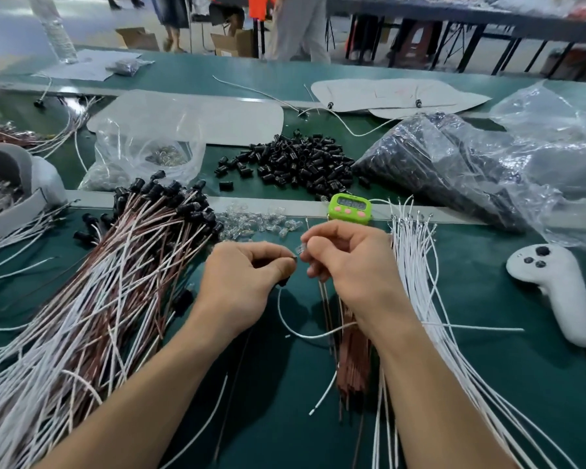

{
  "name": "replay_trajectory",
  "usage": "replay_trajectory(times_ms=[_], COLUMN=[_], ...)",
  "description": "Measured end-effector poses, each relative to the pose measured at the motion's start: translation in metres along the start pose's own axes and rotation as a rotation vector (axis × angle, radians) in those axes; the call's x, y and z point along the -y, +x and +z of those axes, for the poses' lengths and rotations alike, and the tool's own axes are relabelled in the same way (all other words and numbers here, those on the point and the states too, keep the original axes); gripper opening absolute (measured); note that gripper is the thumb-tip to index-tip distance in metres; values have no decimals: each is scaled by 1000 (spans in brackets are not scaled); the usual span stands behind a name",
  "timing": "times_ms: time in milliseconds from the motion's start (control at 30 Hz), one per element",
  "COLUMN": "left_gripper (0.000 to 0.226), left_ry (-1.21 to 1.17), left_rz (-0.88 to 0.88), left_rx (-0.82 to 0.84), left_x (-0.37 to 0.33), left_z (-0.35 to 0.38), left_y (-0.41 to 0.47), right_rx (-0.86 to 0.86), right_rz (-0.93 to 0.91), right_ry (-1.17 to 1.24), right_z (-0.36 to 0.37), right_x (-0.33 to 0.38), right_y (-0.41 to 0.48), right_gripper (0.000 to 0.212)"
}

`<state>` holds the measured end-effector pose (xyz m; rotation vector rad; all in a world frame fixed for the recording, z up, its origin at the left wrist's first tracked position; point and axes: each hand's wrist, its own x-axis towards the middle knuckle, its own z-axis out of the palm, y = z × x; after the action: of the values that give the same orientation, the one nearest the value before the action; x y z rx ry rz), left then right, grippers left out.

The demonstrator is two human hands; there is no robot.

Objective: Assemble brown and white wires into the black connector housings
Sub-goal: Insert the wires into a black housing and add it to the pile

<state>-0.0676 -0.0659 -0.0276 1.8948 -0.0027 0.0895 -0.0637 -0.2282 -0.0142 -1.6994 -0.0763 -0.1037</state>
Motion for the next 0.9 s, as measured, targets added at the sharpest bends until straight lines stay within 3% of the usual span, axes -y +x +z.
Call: replay_trajectory(times_ms=[200, 500, 733, 900], left_gripper=[27, 17, 12, 18], left_ry=[-1, -67, -36, 57], left_rz=[-38, -68, -30, 92], left_rx=[12, -62, -35, -50], left_x=[0, 1, 4, 5], left_z=[2, 0, 1, 1], left_y=[-1, -3, -3, -7], right_rx=[26, 27, 45, 8], right_rz=[-18, 28, -4, -21], right_ry=[-120, -100, -220, -237], right_z=[-3, -3, -3, 0], right_x=[-2, -5, -3, -2], right_y=[-1, -1, -1, -3], right_gripper=[18, 14, 18, 19])
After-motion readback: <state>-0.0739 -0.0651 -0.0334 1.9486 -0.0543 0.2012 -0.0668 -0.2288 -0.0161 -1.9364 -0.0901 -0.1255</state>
